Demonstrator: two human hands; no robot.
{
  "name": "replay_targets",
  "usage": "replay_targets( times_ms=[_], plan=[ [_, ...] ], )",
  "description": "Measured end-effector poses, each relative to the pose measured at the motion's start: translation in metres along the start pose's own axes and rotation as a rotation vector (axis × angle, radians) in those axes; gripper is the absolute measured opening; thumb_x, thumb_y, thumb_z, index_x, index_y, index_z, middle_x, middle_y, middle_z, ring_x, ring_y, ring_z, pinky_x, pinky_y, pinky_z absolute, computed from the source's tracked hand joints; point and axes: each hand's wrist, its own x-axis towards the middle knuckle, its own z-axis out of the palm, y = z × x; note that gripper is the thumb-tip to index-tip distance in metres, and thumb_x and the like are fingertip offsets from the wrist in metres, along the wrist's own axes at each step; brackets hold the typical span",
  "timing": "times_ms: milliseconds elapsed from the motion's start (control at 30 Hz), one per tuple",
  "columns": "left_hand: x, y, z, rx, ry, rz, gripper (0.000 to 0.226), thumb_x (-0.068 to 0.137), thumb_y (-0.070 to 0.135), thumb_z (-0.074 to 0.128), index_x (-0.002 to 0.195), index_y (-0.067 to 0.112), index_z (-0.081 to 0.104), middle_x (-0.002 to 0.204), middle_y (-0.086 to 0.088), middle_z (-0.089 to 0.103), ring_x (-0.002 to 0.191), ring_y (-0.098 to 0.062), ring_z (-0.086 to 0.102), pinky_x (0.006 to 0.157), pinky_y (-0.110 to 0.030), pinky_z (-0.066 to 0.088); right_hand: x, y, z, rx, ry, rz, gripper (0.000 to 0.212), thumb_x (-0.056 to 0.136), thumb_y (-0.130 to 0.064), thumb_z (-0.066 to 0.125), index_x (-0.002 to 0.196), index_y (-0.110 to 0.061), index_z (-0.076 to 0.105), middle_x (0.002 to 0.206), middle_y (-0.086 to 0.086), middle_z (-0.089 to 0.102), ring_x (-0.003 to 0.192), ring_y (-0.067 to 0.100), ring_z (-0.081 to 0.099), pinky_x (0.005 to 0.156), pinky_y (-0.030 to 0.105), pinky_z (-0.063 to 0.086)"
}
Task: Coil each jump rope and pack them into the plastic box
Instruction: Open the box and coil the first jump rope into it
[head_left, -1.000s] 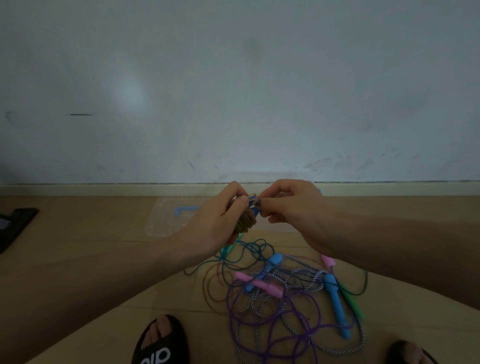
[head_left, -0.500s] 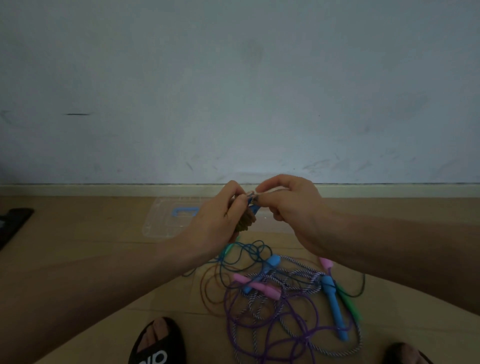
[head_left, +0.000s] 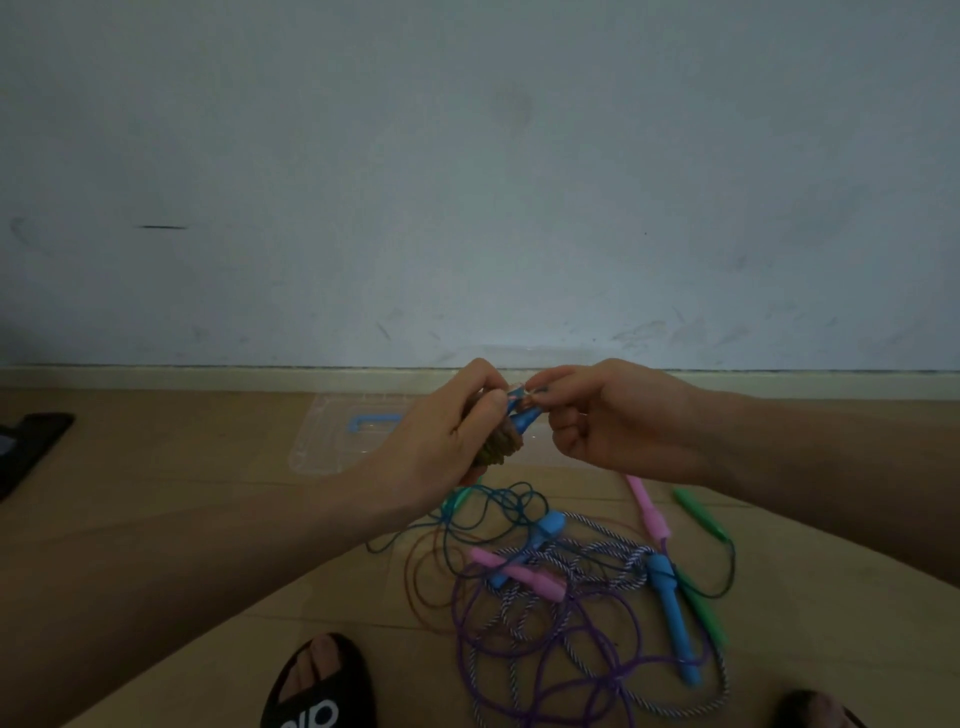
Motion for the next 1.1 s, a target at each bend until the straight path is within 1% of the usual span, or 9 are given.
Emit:
replay_targets(
  times_ms=[200,333,500,633,700,800,900,1000,1100],
  plan=[
    [-0.011,0.001,-0.001,0.035,-0.033,0.014,0.016,0.104,0.023,0.04,0.098,0.014,0.051,0.076,-0.002,0.068,0.051,-0.014,0.052,0.046,-0.025,0.043,-0.003,0.011,-0.001,0.011,-0.065,0.083,0.017,0.087,0.0,0.058,0.1,-0.007,0.065,0.071,0.003,0.058,0.057,0.009,0.047,0.059,0.022,0.042],
    [-0.009,0.004,0.0,0.081,-0.019,0.015,0.015,0.104,0.024,0.04,0.097,0.016,0.051,0.076,0.0,0.068,0.05,-0.01,0.052,0.047,-0.023,0.044,-0.003,0.006,0.001,-0.003,-0.038,0.067,0.012,0.086,0.002,0.056,0.084,-0.007,0.064,0.066,0.003,0.055,0.056,0.009,0.044,0.06,0.022,0.042],
    [-0.007,0.006,0.002,0.126,0.003,0.035,0.014,0.104,0.019,0.04,0.097,0.012,0.051,0.072,0.003,0.067,0.051,0.003,0.054,0.049,-0.01,0.039,-0.002,0.007,0.003,-0.04,0.026,0.019,0.015,0.085,0.004,0.061,0.077,-0.009,0.062,0.066,0.003,0.057,0.056,0.011,0.049,0.061,0.023,0.044],
    [-0.006,0.001,0.002,0.08,0.012,0.01,0.016,0.104,0.023,0.04,0.095,0.014,0.05,0.068,0.009,0.065,0.047,-0.004,0.05,0.046,-0.019,0.04,0.0,0.013,0.006,-0.091,0.063,-0.091,0.019,0.083,0.008,0.063,0.09,-0.009,0.059,0.069,0.007,0.057,0.057,0.013,0.053,0.056,0.025,0.047],
    [-0.005,-0.002,0.002,0.043,0.021,-0.021,0.018,0.105,0.025,0.039,0.095,0.014,0.049,0.071,0.006,0.067,0.047,-0.009,0.049,0.044,-0.023,0.04,0.001,0.017,0.008,-0.184,0.12,-0.183,0.019,0.083,0.006,0.066,0.093,-0.008,0.058,0.071,0.009,0.057,0.058,0.015,0.052,0.056,0.027,0.047],
    [-0.002,-0.003,0.002,0.009,0.031,-0.048,0.019,0.105,0.028,0.038,0.095,0.015,0.049,0.08,-0.011,0.068,0.046,-0.012,0.049,0.044,-0.024,0.04,0.002,0.018,0.011,-0.266,0.186,-0.305,0.015,0.086,0.001,0.067,0.093,-0.007,0.058,0.071,0.011,0.059,0.057,0.017,0.052,0.057,0.029,0.046],
    [0.0,-0.004,0.001,0.015,0.026,-0.051,0.02,0.105,0.03,0.037,0.095,0.016,0.048,0.084,-0.02,0.066,0.046,-0.014,0.049,0.044,-0.024,0.04,0.002,0.015,0.012,-0.201,0.163,-0.252,0.014,0.086,0.003,0.064,0.092,-0.009,0.06,0.075,0.012,0.06,0.057,0.016,0.054,0.057,0.03,0.046],
    [-0.001,-0.004,0.003,0.004,0.005,-0.061,0.021,0.105,0.028,0.037,0.096,0.013,0.049,0.084,-0.017,0.067,0.047,-0.013,0.049,0.045,-0.023,0.04,0.002,0.012,0.012,-0.124,0.111,-0.155,0.018,0.084,0.006,0.061,0.091,-0.011,0.06,0.077,0.01,0.06,0.059,0.015,0.054,0.061,0.029,0.047],
    [-0.001,-0.005,0.004,0.001,-0.003,-0.067,0.021,0.105,0.027,0.037,0.096,0.012,0.049,0.082,-0.014,0.067,0.046,-0.014,0.048,0.045,-0.024,0.041,0.0,0.01,0.011,-0.291,0.117,-0.201,0.019,0.085,0.005,0.062,0.098,-0.008,0.06,0.076,0.011,0.062,0.06,0.016,0.055,0.061,0.029,0.05]
  ],
)
